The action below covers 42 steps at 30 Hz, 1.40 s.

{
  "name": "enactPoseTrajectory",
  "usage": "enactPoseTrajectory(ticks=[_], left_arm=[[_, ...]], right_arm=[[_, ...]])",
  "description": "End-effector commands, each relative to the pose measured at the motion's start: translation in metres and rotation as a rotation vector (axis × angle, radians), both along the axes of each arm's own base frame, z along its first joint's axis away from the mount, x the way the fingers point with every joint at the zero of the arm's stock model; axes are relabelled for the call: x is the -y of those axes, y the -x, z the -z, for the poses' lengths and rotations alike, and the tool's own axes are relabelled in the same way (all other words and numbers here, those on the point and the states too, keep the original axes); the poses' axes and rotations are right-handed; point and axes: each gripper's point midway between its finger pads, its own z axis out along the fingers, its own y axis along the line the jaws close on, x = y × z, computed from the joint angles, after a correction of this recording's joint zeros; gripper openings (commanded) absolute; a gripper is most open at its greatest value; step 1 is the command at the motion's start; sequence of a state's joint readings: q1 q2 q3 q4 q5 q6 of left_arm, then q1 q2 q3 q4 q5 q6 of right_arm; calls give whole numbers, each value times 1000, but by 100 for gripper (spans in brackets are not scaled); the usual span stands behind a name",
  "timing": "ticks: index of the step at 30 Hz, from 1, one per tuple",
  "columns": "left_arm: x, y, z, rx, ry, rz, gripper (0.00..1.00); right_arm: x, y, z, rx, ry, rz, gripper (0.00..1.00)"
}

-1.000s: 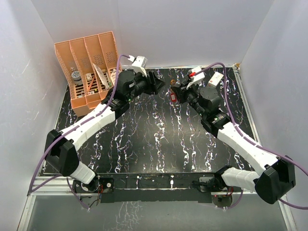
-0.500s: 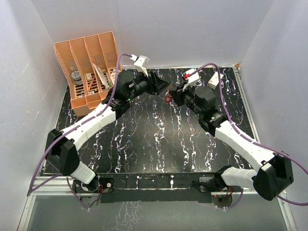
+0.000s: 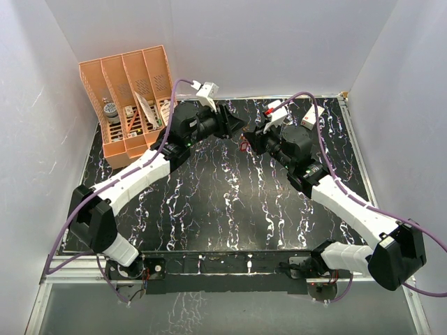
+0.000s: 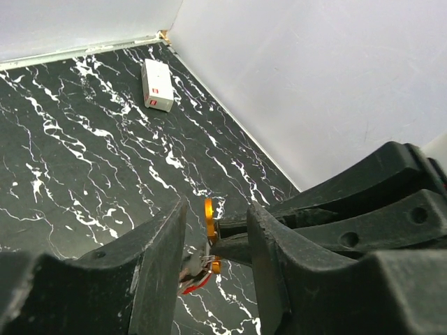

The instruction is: Put the keys on the keyring

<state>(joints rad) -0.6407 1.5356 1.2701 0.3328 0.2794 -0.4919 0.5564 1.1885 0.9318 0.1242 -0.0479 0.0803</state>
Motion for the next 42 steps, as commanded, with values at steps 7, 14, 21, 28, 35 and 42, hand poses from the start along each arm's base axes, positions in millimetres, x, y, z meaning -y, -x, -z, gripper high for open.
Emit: enactPoseTrajectory(ticks=[7, 14, 21, 28, 35, 42], left_arm=[[6, -3, -6, -24, 28, 9, 37], [6, -3, -7, -20, 37, 11, 35], [6, -2, -11, -11, 48, 14, 30], [6, -1, -10, -14, 50, 18, 24], [6, 0, -10, -14, 51, 19, 17], [7, 1, -11, -16, 54, 26, 0]], right_arm=[[-6, -4, -44, 106, -53, 10, 0], [-8, -4, -43, 105, -51, 8, 0], [-9, -4, -43, 106, -47, 7, 0], [-9, -4, -45, 109, -48, 12, 0], [-9, -4, -45, 109, -48, 15, 0], [-9, -5, -45, 110, -47, 18, 0]])
